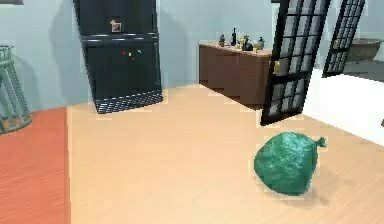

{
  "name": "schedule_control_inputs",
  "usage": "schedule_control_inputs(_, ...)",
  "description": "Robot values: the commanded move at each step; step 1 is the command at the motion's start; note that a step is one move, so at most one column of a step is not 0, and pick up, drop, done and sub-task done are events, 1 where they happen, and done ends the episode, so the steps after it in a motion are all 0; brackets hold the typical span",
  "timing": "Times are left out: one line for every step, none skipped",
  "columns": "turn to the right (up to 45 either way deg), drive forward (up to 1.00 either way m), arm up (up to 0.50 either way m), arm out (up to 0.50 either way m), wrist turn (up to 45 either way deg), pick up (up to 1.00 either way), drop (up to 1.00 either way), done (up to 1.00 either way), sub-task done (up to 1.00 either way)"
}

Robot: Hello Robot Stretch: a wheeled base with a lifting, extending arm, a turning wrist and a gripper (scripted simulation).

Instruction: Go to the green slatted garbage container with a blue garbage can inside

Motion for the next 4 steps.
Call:
schedule_control_inputs(-30.0, 0.00, 0.00, 0.00, 0.0, 0.00, 0.00, 0.00, 0.00)
schedule_control_inputs(0.0, 1.00, 0.00, 0.00, 0.0, 0.00, 0.00, 0.00, 0.00)
schedule_control_inputs(0.0, 1.00, 0.00, 0.00, 0.0, 0.00, 0.00, 0.00, 0.00)
schedule_control_inputs(0.0, 0.90, 0.00, 0.00, 0.0, 0.00, 0.00, 0.00, 0.00)
